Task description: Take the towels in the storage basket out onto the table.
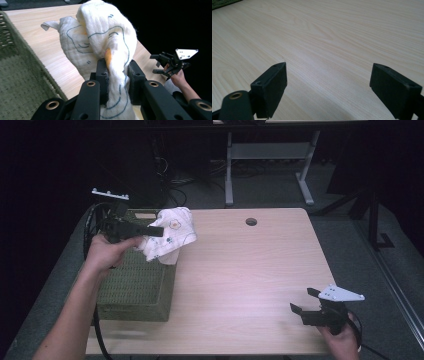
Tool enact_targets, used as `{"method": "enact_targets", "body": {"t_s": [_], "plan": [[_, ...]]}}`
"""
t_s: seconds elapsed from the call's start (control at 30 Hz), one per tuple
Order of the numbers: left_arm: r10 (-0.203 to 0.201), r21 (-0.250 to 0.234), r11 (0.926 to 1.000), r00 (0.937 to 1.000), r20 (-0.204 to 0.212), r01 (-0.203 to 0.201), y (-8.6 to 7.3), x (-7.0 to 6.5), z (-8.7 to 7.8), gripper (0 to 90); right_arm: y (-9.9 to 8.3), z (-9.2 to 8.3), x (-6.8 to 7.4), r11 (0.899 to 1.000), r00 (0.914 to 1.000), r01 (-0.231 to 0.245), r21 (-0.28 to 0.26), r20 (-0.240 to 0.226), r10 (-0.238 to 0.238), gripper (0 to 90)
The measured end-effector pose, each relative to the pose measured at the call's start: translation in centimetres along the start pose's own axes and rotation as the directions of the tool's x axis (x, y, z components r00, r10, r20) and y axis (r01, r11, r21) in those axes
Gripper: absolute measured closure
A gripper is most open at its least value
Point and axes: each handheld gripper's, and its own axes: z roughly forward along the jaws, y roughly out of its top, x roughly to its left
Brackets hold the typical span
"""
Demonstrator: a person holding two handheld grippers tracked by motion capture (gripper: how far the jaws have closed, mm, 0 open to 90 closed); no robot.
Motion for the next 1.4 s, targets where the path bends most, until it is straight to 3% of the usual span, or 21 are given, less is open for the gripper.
{"method": "enact_targets", "body": {"t_s": [1.4], "plan": [[0.048, 0.086, 0.9948, 0.9957, 0.08, -0.055, 1.4, -3.2, 7.9, 74.3, 0.0, -0.5, -0.3, 1.0, 1.0, -0.008, -0.011, 0.005, 0.008, 13.8]]}}
